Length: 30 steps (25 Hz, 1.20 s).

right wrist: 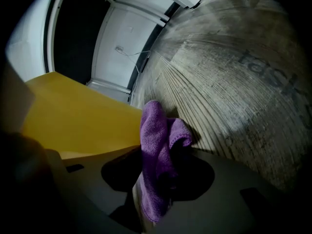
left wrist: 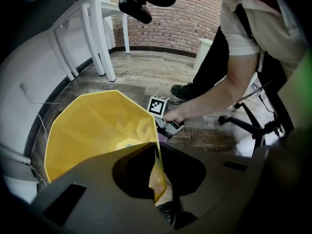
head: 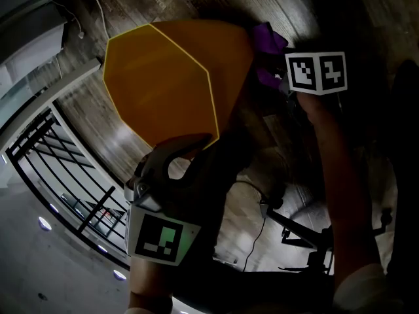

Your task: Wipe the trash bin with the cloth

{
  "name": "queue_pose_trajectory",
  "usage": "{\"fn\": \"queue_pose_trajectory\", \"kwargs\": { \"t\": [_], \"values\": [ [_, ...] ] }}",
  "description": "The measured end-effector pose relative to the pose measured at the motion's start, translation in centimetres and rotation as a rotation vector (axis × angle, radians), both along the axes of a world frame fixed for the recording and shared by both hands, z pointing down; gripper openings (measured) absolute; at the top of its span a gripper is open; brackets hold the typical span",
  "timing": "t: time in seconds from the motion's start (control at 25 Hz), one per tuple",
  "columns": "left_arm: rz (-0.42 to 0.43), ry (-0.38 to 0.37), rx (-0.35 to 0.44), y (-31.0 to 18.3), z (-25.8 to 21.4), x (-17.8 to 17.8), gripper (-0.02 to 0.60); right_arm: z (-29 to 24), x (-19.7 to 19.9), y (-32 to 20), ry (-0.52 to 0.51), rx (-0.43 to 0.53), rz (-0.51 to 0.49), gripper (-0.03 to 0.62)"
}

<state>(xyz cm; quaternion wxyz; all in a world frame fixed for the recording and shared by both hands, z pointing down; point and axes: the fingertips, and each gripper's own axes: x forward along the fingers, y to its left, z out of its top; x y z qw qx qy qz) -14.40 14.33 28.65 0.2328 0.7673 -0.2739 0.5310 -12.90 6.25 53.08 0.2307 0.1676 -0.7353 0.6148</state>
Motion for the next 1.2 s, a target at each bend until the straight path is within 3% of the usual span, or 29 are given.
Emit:
{"fn": "queue_pose_trajectory", "kwargs": {
  "t": [0.24,0.36,0.4,0.52,0.6,0.8,0.96,1.2],
  "values": [
    [-0.157,-0.046,0.067,-3.5,0.1,0.0,0.026,-1.0,0.2,-0.5,-0.027,-0.009,0.015,0.167],
    [-0.187,-0.040,0.112,-5.0,-0.2,0.4,0.026,-1.9,0.2,-0.4,-0.050,-0.013,0.013,0.167],
    [-0.181,-0.037,0.118,-5.2,-0.4,0.5,0.027,-2.3,0.1,-0.4,-0.063,-0.013,0.010,0.167],
    [-0.111,-0.057,0.118,-5.0,-0.9,0.5,0.174,-3.7,0.2,-0.7,-0.115,-0.001,0.008,0.167],
    [-0.054,-0.084,0.126,-4.5,-1.3,0.3,0.224,-4.5,0.6,-1.2,-0.148,0.011,0.025,0.167],
    [0.029,-0.168,0.107,-2.5,-1.3,-2.2,0.249,-7.0,2.7,-2.4,-0.237,0.052,0.130,0.167],
    [0.073,-0.238,0.055,-0.8,-0.2,-4.0,0.252,-10.9,2.3,-2.5,-0.404,0.066,0.164,0.167],
    [0.024,-0.328,0.043,0.3,1.0,-6.4,0.252,-18.0,0.9,-1.5,-0.643,0.119,0.124,0.167]
  ]
}}
